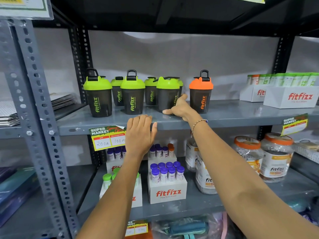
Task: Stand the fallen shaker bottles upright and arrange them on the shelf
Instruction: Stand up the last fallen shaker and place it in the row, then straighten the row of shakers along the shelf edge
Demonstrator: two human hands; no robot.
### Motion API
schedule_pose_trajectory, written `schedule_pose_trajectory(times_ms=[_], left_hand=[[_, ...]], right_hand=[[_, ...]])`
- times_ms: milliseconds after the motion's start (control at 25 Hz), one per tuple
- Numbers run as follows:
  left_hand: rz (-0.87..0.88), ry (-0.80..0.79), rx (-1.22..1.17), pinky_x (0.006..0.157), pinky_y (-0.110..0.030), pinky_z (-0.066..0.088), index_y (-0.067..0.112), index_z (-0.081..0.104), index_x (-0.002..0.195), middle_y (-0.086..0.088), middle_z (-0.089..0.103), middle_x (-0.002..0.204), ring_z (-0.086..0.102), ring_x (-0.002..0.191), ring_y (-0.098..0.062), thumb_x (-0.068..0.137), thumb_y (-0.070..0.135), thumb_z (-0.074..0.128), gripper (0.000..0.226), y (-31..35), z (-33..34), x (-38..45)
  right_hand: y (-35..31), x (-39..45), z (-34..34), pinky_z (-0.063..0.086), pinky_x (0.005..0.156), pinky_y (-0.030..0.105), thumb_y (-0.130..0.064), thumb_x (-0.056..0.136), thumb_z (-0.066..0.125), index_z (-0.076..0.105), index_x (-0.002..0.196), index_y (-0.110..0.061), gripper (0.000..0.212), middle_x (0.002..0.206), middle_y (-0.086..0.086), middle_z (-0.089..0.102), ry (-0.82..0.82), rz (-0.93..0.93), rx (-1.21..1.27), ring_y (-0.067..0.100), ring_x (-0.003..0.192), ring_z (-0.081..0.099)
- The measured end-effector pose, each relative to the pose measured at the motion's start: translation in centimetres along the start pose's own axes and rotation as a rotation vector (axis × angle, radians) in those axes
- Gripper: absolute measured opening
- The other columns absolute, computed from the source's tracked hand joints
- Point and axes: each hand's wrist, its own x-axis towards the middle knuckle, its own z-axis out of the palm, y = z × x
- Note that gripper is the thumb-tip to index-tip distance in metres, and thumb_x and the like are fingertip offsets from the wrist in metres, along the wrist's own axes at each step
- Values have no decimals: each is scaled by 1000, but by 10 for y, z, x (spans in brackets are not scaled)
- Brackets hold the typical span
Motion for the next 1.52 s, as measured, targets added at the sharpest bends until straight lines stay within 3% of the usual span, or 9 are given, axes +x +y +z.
schedule_pose_trajectory(times_ms=[80, 280, 520, 760, 1000, 1280, 1360, 1440, 1520], left_hand=[[-5, 0, 6, 81, -35, 35, 9, 63, 95, -7, 66, 95, 56, 81, -27, 97, 33, 39, 34, -3, -1, 0], [-23, -21, -12, 82, -36, 35, 8, 63, 96, -8, 66, 96, 55, 82, -27, 97, 33, 39, 35, 1, -3, 2], [-25, -20, -25, 82, -36, 33, 8, 63, 96, -8, 66, 96, 55, 83, -27, 96, 33, 39, 35, 5, -6, 2], [-36, -41, -27, 83, -35, 33, 8, 63, 97, -8, 66, 96, 55, 83, -27, 96, 33, 38, 36, 6, -8, 1], [-44, -47, -31, 83, -35, 33, 7, 63, 96, -9, 65, 95, 55, 82, -27, 96, 33, 38, 36, 7, -8, 2], [-157, -96, -59, 83, -36, 33, 8, 60, 90, -8, 61, 89, 51, 80, -27, 96, 33, 37, 34, 15, -9, 4], [-255, -103, -91, 80, -37, 33, 9, 56, 82, -7, 57, 80, 48, 76, -27, 96, 34, 34, 35, 23, -13, 10], [-388, -123, -134, 79, -39, 35, 11, 56, 80, -5, 58, 77, 51, 76, -28, 97, 37, 32, 39, 33, -19, 25], [-464, -185, -254, 83, -41, 41, 10, 60, 100, -6, 65, 93, 58, 90, -29, 98, 38, 38, 36, 39, -21, 48]], right_hand=[[-2, -1, 0, 33, 111, 41, -20, 71, 82, -2, 144, -3, 113, 151, 16, 30, 33, -10, 8, 31, 137, 33], [-4, -3, -8, 33, 106, 33, 0, 81, 71, -18, 146, -1, 110, 152, 19, 29, -33, 13, 173, 27, 137, 33], [1, -4, -7, 34, 106, 34, -2, 72, 79, 1, 145, -5, 107, 145, 14, 38, 21, 1, 230, 26, 135, 36], [1, 1, -5, 38, 108, 37, 5, 76, 72, -8, 148, -5, 108, 147, 18, 38, -50, 12, 156, 29, 131, 42], [2, 2, -3, 37, 106, 38, -1, 70, 80, 3, 146, -6, 107, 143, 16, 43, 25, -6, 141, 29, 130, 42], [-6, -15, -4, 33, 108, 39, -15, 75, 79, -3, 146, -1, 110, 151, 19, 32, 3, -28, -21, 32, 136, 36], [-5, -23, -5, 36, 106, 39, -20, 74, 80, 6, 142, 0, 102, 146, 19, 37, 18, -54, -40, 32, 133, 40], [6, -34, -8, 43, 97, 35, -22, 76, 78, 27, 133, -1, 80, 130, 15, 51, 137, -168, -52, 27, 117, 52], [21, -50, -17, 46, 86, 22, -19, 82, 71, 49, 123, -3, 49, 111, 8, 62, 335, -335, 22, 17, 95, 59]])
